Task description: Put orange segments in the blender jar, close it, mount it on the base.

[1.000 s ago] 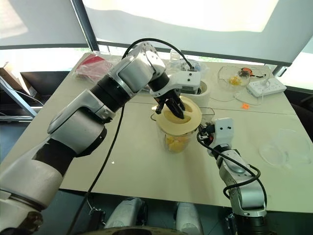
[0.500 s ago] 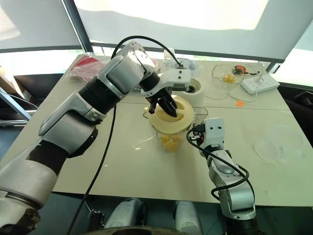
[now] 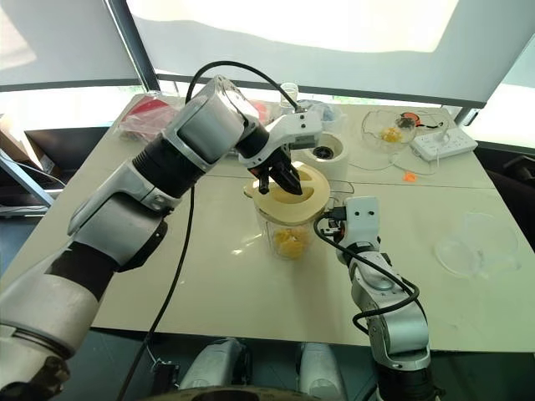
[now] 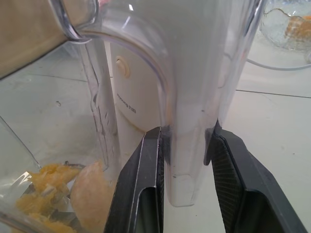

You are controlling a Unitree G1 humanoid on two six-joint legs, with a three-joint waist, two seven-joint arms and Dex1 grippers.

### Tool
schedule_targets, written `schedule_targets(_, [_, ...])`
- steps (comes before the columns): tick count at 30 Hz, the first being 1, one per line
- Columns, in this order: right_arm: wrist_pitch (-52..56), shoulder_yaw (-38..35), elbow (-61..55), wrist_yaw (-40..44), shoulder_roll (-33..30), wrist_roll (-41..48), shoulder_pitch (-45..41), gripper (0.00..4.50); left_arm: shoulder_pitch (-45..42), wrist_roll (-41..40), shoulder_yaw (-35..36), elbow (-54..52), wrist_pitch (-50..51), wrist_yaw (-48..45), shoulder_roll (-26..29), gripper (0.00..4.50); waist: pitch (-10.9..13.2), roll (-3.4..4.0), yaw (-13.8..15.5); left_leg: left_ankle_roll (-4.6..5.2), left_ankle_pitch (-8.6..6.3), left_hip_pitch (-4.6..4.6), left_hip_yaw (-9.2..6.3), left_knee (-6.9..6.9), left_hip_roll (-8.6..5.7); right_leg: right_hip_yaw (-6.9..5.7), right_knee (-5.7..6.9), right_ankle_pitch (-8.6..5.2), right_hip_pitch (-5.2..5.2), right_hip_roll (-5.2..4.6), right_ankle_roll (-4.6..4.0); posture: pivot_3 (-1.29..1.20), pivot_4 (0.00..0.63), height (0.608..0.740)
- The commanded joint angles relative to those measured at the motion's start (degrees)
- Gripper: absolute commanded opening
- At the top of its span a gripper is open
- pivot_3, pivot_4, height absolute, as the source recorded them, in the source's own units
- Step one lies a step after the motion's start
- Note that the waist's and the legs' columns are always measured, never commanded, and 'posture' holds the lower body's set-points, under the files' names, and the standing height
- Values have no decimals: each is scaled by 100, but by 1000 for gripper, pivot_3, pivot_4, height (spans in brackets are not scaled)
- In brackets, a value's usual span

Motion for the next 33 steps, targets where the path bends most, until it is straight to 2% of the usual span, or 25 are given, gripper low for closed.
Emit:
schedule_targets(1, [-120,-173,-722,-171,-32,-250,-151,832,802,648,-995,462,570,640,327,239,-3,4,-12,-1,0,0,0,-3,0,2,-1,0,0,-2,0,0,150,740])
schedule_targets(9, [24,-140,-736,-165,-79,-361,-214,832,871,692,-910,602,920,1064,203,239,-27,24,-7,-2,-1,17,0,-48,0,3,-12,-2,-3,-4,-4,0,150,740])
schedule_targets(13, [128,-119,-742,-154,-124,-426,-265,832,954,637,-989,445,1072,1056,237,239,-41,36,-12,-2,-1,18,0,-51,0,3,-14,-6,-3,-5,-7,0,150,740])
schedule_targets(24, [99,-98,-736,26,-184,-382,-204,832,1046,522,-1111,-309,486,682,606,239,-38,48,-38,-5,-3,20,-1,-69,1,4,-13,-6,-9,-7,-8,0,150,740])
schedule_targets(29, [114,-95,-708,38,-218,-398,-229,832,953,460,-1258,-283,932,608,620,239,-38,47,-41,-6,-3,17,-1,-68,1,4,-15,-6,-11,-7,-8,0,150,740])
schedule_targets(33, [99,-56,-669,33,-228,-432,-262,832,1014,475,-1276,-381,890,637,676,239,-37,48,-44,-19,-10,17,-1,-71,1,4,-15,-7,-13,-7,-7,0,150,740])
